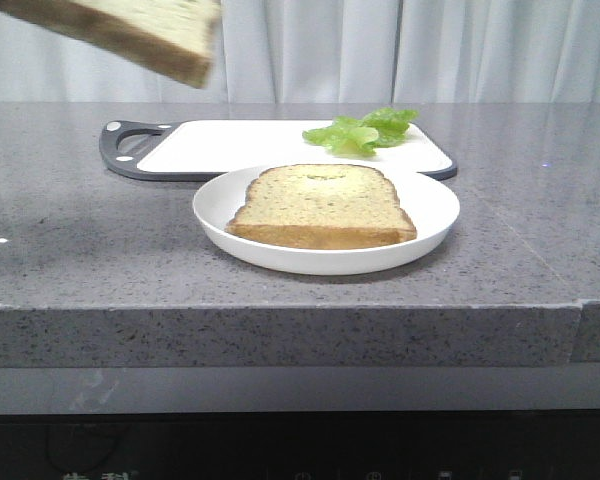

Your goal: Left arm grabs bread, right arm adds lettuce

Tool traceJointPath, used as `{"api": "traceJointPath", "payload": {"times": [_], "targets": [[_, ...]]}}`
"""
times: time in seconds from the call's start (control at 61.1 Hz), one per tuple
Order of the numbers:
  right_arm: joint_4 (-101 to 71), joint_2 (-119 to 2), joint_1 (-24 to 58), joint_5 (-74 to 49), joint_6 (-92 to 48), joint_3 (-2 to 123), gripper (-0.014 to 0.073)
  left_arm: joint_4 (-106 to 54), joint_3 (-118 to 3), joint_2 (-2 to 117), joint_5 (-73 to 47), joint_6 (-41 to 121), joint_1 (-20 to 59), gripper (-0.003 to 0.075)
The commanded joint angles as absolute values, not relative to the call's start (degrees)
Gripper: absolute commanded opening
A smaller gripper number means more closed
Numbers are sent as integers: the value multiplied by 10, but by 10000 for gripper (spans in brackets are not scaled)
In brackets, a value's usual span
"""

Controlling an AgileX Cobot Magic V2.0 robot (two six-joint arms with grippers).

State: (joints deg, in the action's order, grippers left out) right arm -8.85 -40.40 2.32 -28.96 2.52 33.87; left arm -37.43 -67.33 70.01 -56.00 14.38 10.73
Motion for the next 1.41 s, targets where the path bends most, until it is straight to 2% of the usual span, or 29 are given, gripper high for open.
{"api": "traceJointPath", "payload": {"times": [0.0,0.196,0.376,0.752,0.867,0.998,1.39], "targets": [[-99,-437,20,-264,22,385,351,-391,-640,637,-547,153,69,-20],[-122,-537,20,-290,19,450,351,-371,-550,529,-539,155,10,-20],[-194,-640,20,-314,-38,520,318,-355,-523,480,-537,155,6,-20],[-433,-855,20,-350,-217,712,314,-356,-523,474,-548,155,6,-20],[-484,-915,20,-359,-250,770,363,-356,-523,474,-548,155,6,-20],[-516,-982,20,-371,-263,836,429,-356,-523,474,-548,155,6,-20],[-549,-1143,20,-388,-264,1004,428,-356,-523,474,-548,155,6,-20]]}}
